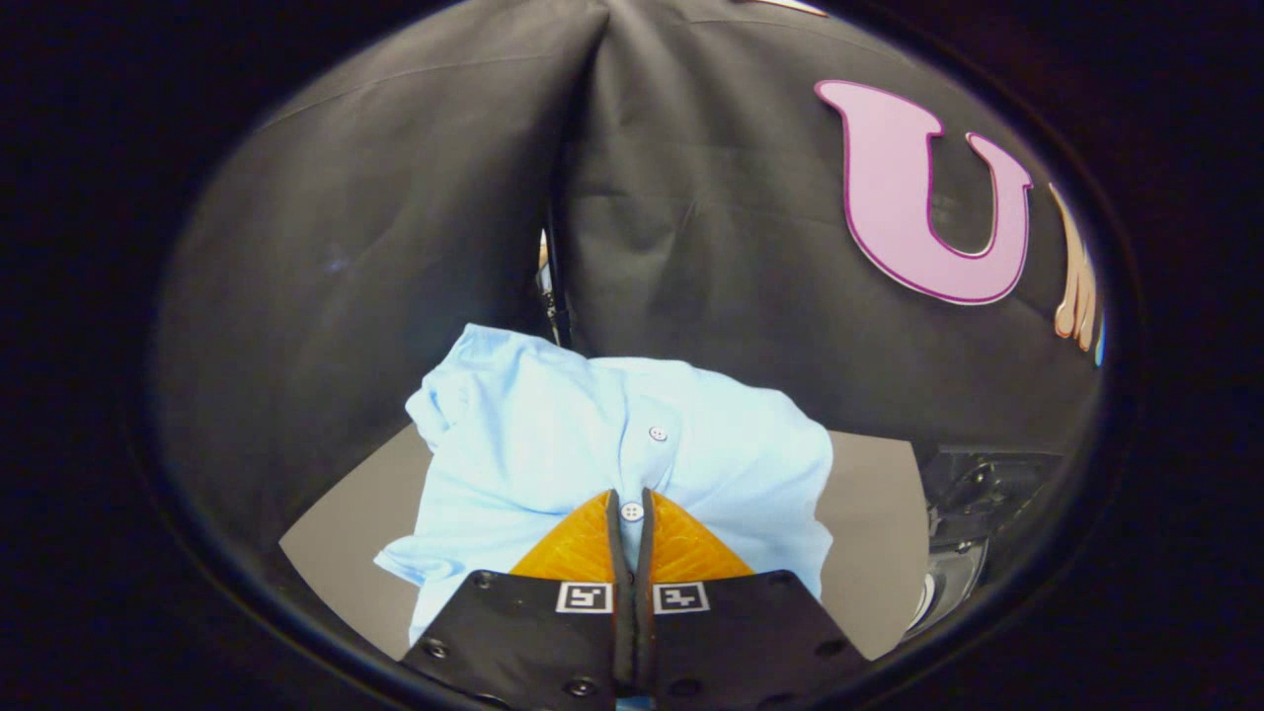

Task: Put the clothes into the washing machine and then close the washing machine lid.

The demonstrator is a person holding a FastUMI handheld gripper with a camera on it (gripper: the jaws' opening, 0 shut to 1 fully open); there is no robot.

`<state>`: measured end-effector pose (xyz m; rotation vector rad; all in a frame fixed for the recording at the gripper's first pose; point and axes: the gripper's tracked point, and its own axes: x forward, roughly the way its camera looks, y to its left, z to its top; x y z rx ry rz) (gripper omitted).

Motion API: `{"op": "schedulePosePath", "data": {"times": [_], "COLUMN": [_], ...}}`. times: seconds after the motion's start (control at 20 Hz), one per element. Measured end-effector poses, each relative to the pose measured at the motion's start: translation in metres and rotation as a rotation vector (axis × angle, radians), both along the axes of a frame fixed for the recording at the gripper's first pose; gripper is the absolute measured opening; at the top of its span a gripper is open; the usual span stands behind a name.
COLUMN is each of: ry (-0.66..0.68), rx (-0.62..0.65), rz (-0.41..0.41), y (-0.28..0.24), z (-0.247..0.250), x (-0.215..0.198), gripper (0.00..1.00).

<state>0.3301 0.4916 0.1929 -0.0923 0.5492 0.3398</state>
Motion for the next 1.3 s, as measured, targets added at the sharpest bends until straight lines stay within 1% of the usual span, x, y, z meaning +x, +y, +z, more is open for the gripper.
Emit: {"op": "schedulePosePath", "data": {"times": [0.15,0.3,0.65,0.8,1.05,1.25,1.3], "ry": [-0.026,-0.051,-0.073,-0.067,-0.072,-0.068,-0.056], "rx": [0.002,0.0,-0.003,0.001,0.0,0.001,0.011], "rz": [-0.029,-0.073,-0.236,-0.301,-0.382,-0.42,-0.418], "y": [-0.03,-0.076,-0.201,-0.246,-0.302,-0.324,-0.326], "z": [0.016,0.028,0.039,0.037,0.029,0.019,0.015], "x": [-0.005,-0.007,-0.018,-0.02,-0.013,-0.004,-0.01], "gripper": [0.01,0.01,0.01,0.01,0.01,0.01,0.02]}}
